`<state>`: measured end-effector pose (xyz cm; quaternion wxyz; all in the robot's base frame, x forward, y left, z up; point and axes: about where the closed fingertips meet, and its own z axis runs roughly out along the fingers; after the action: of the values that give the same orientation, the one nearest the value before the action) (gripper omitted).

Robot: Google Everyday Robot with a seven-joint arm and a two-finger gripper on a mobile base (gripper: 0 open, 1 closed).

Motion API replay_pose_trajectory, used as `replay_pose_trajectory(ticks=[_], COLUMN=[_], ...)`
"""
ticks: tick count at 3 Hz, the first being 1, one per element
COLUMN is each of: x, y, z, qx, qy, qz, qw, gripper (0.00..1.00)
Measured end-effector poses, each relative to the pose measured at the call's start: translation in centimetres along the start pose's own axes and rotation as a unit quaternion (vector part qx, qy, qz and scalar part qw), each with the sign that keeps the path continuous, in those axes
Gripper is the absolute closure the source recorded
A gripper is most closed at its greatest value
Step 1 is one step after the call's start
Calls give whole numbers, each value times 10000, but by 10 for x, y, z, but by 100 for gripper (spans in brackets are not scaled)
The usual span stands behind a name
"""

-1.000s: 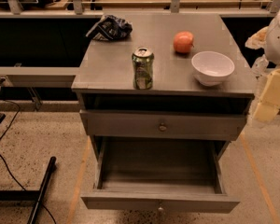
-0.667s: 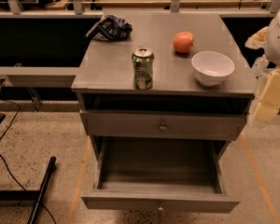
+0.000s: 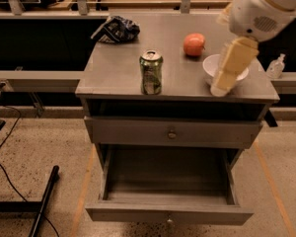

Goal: Place green can into middle drawer

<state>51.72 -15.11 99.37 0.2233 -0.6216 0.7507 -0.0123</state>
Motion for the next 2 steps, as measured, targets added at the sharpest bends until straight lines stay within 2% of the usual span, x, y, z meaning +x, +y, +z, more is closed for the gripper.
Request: replay_pose_trajectory(ticks=[1,2], x=[-49,-92], y=[-43,-79], z=[16,44], qx=[87,3], qy=[-793,-1884], qz=[206,819], qw=[9966,9787], gripper=[0,0])
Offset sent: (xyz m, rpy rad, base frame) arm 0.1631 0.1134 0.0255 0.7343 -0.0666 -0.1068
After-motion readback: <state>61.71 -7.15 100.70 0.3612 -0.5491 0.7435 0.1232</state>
